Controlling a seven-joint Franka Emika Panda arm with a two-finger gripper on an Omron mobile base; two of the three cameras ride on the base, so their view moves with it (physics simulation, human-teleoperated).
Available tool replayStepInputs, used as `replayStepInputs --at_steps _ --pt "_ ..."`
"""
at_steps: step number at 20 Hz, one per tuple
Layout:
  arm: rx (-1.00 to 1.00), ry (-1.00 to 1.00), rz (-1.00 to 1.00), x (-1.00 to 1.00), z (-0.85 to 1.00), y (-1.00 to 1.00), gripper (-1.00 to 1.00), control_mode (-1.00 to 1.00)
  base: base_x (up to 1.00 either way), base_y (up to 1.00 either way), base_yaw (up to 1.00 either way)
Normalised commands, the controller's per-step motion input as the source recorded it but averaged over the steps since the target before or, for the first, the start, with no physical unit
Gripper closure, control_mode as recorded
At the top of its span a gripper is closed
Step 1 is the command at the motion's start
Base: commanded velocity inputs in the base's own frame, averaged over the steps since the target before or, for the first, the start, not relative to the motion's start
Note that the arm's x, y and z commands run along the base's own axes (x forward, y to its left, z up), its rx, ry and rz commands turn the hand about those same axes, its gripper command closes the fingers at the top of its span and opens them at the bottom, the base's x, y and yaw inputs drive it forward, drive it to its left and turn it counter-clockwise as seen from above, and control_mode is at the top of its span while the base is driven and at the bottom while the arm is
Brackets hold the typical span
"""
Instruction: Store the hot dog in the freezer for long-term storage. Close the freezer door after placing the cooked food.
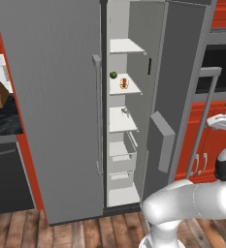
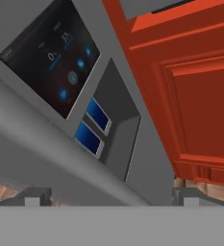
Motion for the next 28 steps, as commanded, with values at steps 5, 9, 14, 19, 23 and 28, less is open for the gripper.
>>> replayStepInputs --at_steps 5,9,14,19,23,28 --pt "-0.10 0.01 -0.03 0.30 -0.08 0.00 -1.00 -1.00 0.00 0.00 0.00" --pt "-0.02 0.00 -0.02 0.09 0.00 0.01 -1.00 -1.00 0.00 0.00 0.00" --pt "0.00 0.00 -0.01 0.00 0.00 0.09 -1.00 -1.00 0.00 0.00 0.00" --pt "0.00 0.00 -0.03 0.00 0.00 0.22 -1.00 -1.00 0.00 0.00 0.00" --pt "0.00 0.00 -0.02 0.05 0.00 0.11 -1.00 -1.00 0.00 0.00 0.00" --pt "0.00 0.00 0.00 0.33 0.00 0.00 -1.00 -1.00 0.00 0.00 0.00"
